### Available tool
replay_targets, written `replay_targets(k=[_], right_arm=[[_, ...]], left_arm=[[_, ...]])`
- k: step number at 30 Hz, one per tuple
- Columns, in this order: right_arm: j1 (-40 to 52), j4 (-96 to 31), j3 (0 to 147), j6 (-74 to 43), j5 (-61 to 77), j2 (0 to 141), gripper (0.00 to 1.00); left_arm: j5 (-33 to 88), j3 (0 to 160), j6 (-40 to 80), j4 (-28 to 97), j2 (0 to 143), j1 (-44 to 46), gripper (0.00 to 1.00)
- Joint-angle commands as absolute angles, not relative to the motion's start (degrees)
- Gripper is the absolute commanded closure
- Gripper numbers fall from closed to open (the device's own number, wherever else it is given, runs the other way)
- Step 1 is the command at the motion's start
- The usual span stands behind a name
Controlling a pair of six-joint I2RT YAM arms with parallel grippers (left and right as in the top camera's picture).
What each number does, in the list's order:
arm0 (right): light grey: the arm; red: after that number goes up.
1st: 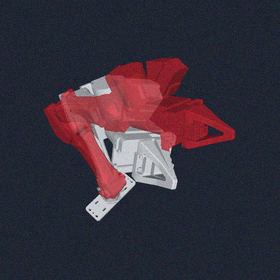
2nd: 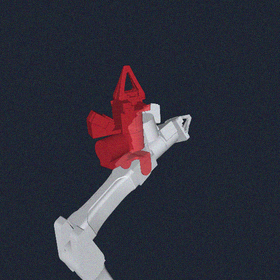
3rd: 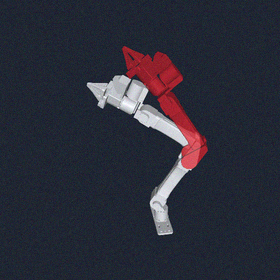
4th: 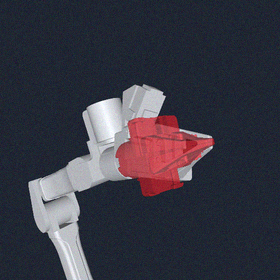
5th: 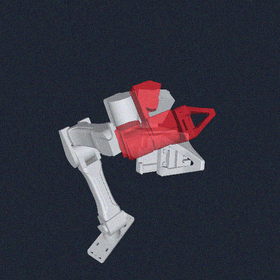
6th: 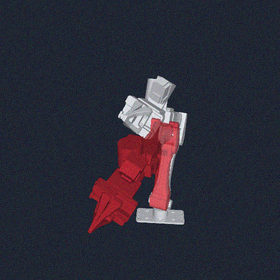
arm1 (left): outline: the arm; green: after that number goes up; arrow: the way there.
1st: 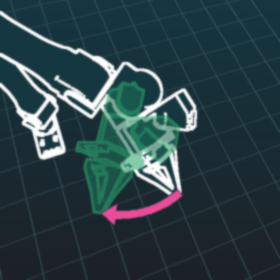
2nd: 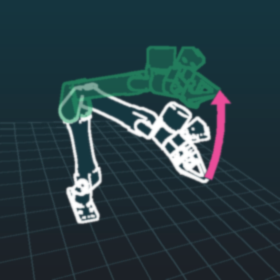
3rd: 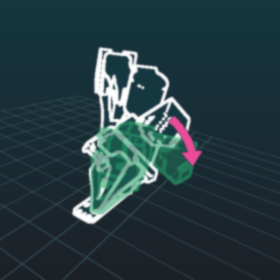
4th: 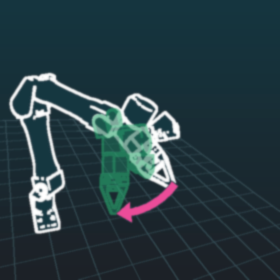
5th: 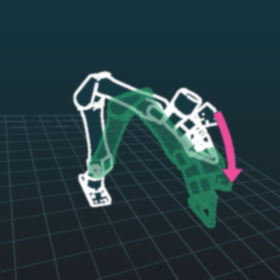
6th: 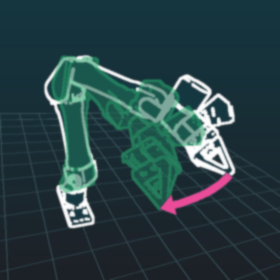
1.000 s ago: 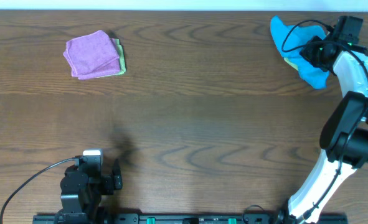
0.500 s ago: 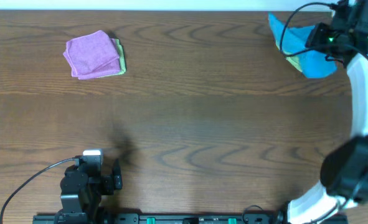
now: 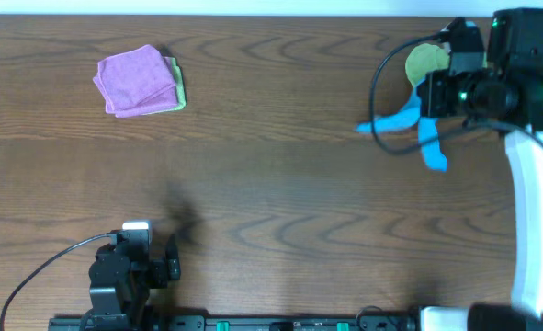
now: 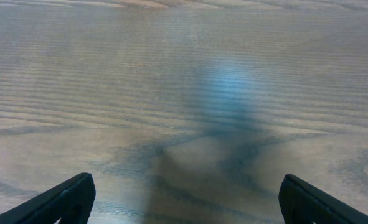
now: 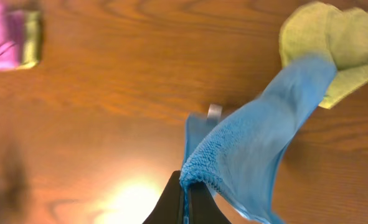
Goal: Fold the cloth
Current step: 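Lift the blue cloth and drag it to the table center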
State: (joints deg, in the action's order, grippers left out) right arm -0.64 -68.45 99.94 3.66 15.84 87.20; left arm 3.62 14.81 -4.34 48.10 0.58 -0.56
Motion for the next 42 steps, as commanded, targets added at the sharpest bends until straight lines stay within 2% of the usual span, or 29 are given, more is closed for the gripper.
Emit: replay_targets(k=[1, 4, 7, 15, 18, 29, 34, 38, 42], right_arm=[[3.6, -70.5, 100.4, 5.4, 16.3, 82.3, 0.99], [9.7, -73.9, 100.4, 4.6, 16.3, 78.7, 0.99], [19.7, -76.6, 100.4, 0.7, 16.4, 75.2, 0.99], [38.5, -77.0, 100.4, -7.6, 16.3, 73.9, 0.98], [42.4, -75.6, 100.4, -8.3, 15.1, 73.9, 0.99], [43.2, -68.9, 100.4, -4.6, 14.1, 81.2, 0.98], [43.1, -59.7, 100.4, 0.4, 17.0, 86.9, 0.97], [41.8, -60.5, 100.4, 1.0, 6.9, 87.9, 0.99], [37.2, -62.2, 100.4, 2.5, -3.6, 88.0, 0.96]], left_arm=[[2.5, 14.1, -4.7, 51.5, 0.3, -0.3, 0.05], [2.5, 14.1, -4.7, 51.6, 0.3, -0.3, 0.05], [2.5, 14.1, -4.7, 51.6, 0.3, -0.3, 0.05], [2.5, 14.1, -4.7, 51.6, 0.3, -0.3, 0.05], [2.5, 14.1, -4.7, 51.6, 0.3, -0.3, 0.05], [2.5, 14.1, -4.7, 51.6, 0.3, -0.3, 0.05], [2.5, 14.1, -4.7, 50.9, 0.3, -0.3, 0.05], [2.5, 14.1, -4.7, 50.9, 0.3, -0.3, 0.05], [2.6, 14.1, -4.7, 50.9, 0.3, -0.3, 0.05]])
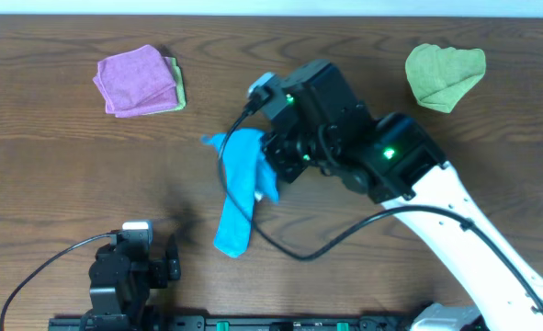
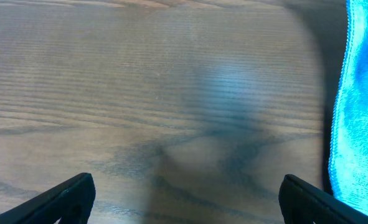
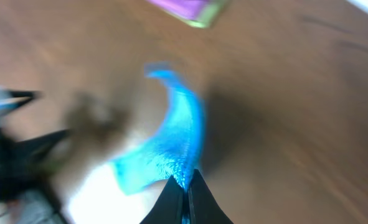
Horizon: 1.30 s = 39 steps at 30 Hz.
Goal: Fold the cloth
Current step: 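Lift the blue cloth and drag it to the table center, then release the blue cloth on the table center with the right gripper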
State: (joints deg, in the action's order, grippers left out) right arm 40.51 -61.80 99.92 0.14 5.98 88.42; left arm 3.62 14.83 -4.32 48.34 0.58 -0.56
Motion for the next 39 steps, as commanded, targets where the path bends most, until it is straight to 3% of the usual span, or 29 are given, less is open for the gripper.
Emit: replay_targets(k=[1, 5, 6, 7, 9, 10, 13, 19, 23, 29, 39], right_arm=[[35.4, -62.2, 100.4, 2.7, -4.6, 88.2, 0.95], [27.4, -58.2, 100.4, 5.1, -4.7, 91.3, 0.92], [25.3, -56.1, 100.4, 5.6, -5.0, 93.1, 0.84], [23.6, -54.5, 100.4, 5.6, -6.5, 95.1, 0.57], [21.7, -53.0, 100.4, 5.1, -9.5, 97.8, 0.28], [20.9, -52.6, 100.4, 4.0, -10.7, 98.6, 0.18], [19.8, -52.5, 100.4, 2.0, -11.0, 98.6, 0.01], [18.2, -55.2, 100.4, -3.9, -10.2, 94.5, 0.01], [13.9, -63.6, 100.4, -5.0, 1.8, 93.0, 0.01], [4.1, -71.9, 97.3, -5.5, 9.0, 92.2, 0.01], [-6.4, -64.2, 71.8, -3.1, 24.9, 83.3, 0.01]], left_arm=[[2.6, 14.1, -4.7, 50.9, 0.3, -0.3, 0.05], [2.6, 14.1, -4.7, 50.9, 0.3, -0.3, 0.05], [2.6, 14.1, -4.7, 50.9, 0.3, -0.3, 0.05], [2.6, 14.1, -4.7, 50.8, 0.3, -0.3, 0.04], [2.7, 14.1, -4.7, 50.7, 0.3, -0.3, 0.05], [2.9, 14.1, -4.7, 50.7, 0.3, -0.3, 0.05], [4.7, 14.1, -4.7, 50.5, 0.3, -0.3, 0.05], [12.5, 14.1, -4.7, 48.5, 0.3, -0.3, 0.05], [18.4, 14.1, -3.6, 46.5, 0.3, -0.3, 0.04], [20.5, 16.4, 8.1, 45.1, 3.9, -0.3, 0.05], [27.3, 39.6, 10.8, 47.5, 38.3, -0.3, 0.05]])
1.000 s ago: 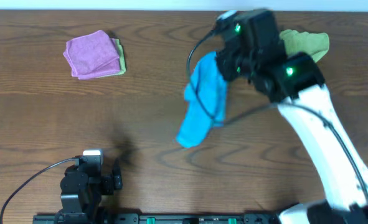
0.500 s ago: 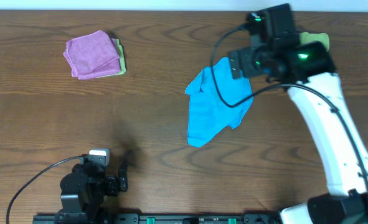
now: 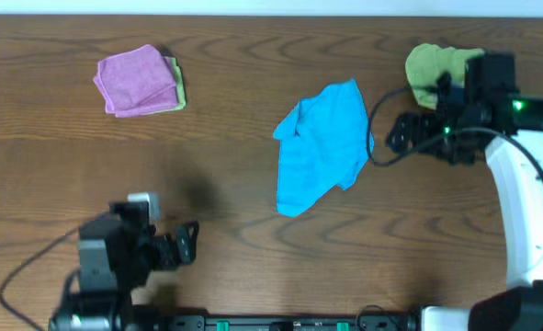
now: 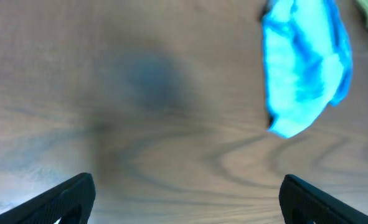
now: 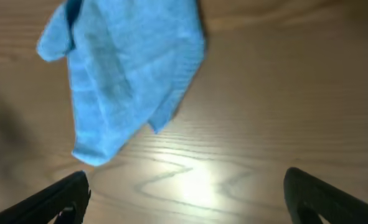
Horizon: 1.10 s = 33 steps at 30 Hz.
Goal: Fold the cloth
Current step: 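Release the blue cloth on the table center with the right gripper, then grasp the blue cloth's right corner with the right gripper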
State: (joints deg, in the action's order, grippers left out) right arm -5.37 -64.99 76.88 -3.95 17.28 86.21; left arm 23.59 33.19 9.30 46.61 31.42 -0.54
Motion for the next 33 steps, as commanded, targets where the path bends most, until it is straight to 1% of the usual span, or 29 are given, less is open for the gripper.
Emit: replay_targets(k=[1, 4, 6, 11, 13, 14, 18, 21, 25, 28, 33], right_arm=[[-6.6, -62.6, 68.1, -3.1, 26.8, 82.3, 0.01], [-6.6, -56.1, 58.4, -3.7, 32.8, 80.3, 0.01], [-6.6, -51.7, 53.2, -6.5, 34.9, 80.1, 0.01], [-6.6, -44.2, 44.6, -10.9, 35.9, 80.1, 0.04], [-6.6, -41.1, 42.0, -12.0, 37.0, 80.1, 0.07], [-6.6, -39.6, 40.8, -12.9, 37.1, 80.1, 0.11], [-6.6, -32.2, 37.3, -18.0, 37.1, 80.1, 0.23], [-6.5, -27.5, 35.7, -21.1, 37.1, 80.1, 0.28], [-5.5, -20.6, 33.8, -25.2, 36.6, 80.1, 0.31], [-4.5, -17.8, 33.1, -28.1, 33.9, 80.2, 0.34], [-2.2, -14.2, 33.1, -31.2, 30.4, 81.2, 0.35]], left_arm=[[29.2, 43.2, 10.8, 48.2, 42.6, -0.3, 0.04], [37.5, 50.4, 10.9, 47.1, 52.0, -0.3, 0.05], [42.3, 51.7, 15.1, 45.2, 56.3, -0.3, 0.05], [43.5, 51.7, 30.7, 43.0, 63.0, -0.3, 0.05], [44.1, 51.7, 32.0, 42.9, 65.4, -0.2, 0.05], [44.9, 51.7, 32.0, 42.6, 66.8, 0.0, 0.05], [46.6, 51.7, 33.0, 39.5, 72.0, 2.4, 0.05], [46.6, 51.7, 35.4, 36.2, 75.1, 5.1, 0.05], [46.6, 51.7, 39.2, 30.8, 78.4, 8.9, 0.05], [46.6, 51.7, 41.6, 26.7, 79.5, 11.0, 0.05], [46.5, 51.7, 45.2, 22.0, 79.8, 11.8, 0.05]])
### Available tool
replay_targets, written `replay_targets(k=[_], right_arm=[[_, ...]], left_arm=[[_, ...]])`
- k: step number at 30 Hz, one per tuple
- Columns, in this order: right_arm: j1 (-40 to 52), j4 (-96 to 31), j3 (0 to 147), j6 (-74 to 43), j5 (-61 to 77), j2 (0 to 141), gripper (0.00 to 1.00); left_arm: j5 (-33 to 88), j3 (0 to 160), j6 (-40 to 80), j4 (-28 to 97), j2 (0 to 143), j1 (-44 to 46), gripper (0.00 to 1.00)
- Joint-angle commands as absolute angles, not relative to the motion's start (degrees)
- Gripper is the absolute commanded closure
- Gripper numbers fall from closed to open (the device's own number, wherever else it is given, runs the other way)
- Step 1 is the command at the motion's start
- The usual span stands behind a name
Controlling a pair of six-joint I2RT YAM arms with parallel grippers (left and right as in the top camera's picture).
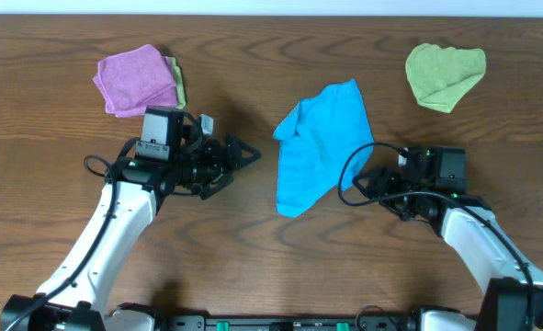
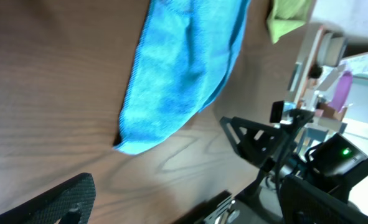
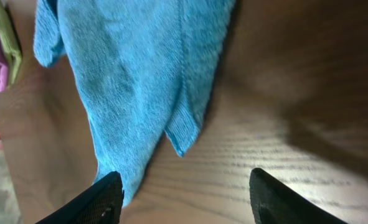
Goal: Fold the cloth
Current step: 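Grasp the blue cloth's right corner with the right gripper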
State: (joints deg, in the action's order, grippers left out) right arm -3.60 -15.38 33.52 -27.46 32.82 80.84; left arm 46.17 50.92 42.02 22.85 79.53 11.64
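Note:
The blue cloth [image 1: 322,147] lies crumpled and partly spread mid-table, one edge folded over. My left gripper [image 1: 243,156] stands open just left of it, clear of the fabric. In the left wrist view the cloth [image 2: 184,68] lies ahead of the open left gripper [image 2: 187,205]. My right gripper [image 1: 356,184] is open at the cloth's lower right edge. The right wrist view shows the cloth [image 3: 127,81] in front of the right gripper [image 3: 187,199], with nothing between its fingers [image 3: 103,199].
A pink cloth on a yellow-green one [image 1: 138,80] sits folded at the back left. A green cloth [image 1: 444,74] lies at the back right. The right arm [image 2: 277,143] and the table's front edge show in the left wrist view.
My left arm has gone from the front left edge to just left of the blue cloth. The right gripper moved from beside the green cloth to the blue cloth's lower right. The cloth stayed put.
My right gripper was shut on the blue cloth beside the green one at the far right. Then it held the cloth over the table's middle. Then the cloth lay released mid-table with the right gripper open. Now both open grippers flank it.

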Motion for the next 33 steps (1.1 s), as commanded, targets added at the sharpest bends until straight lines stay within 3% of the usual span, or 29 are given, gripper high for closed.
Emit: replay_targets(k=[1, 19, 27, 33], right_arm=[[-1.7, -13.5, 33.1, -31.8, 29.8, 81.5, 0.35], [1.3, -3.8, 33.1, -36.9, 27.2, 92.9, 0.49], [4.6, -0.1, 33.1, -39.2, 24.3, 96.9, 0.50], [5.3, -0.7, 33.1, -38.1, 23.4, 99.2, 0.59]], left_arm=[[46.5, 51.7, 45.5, 21.6, 79.8, 11.8, 0.05], [46.6, 51.7, 46.8, 21.6, 79.8, 11.8, 0.05], [48.0, 51.7, 47.9, 21.6, 79.8, 11.8, 0.05], [48.1, 51.7, 47.9, 21.6, 79.8, 11.8, 0.05]])
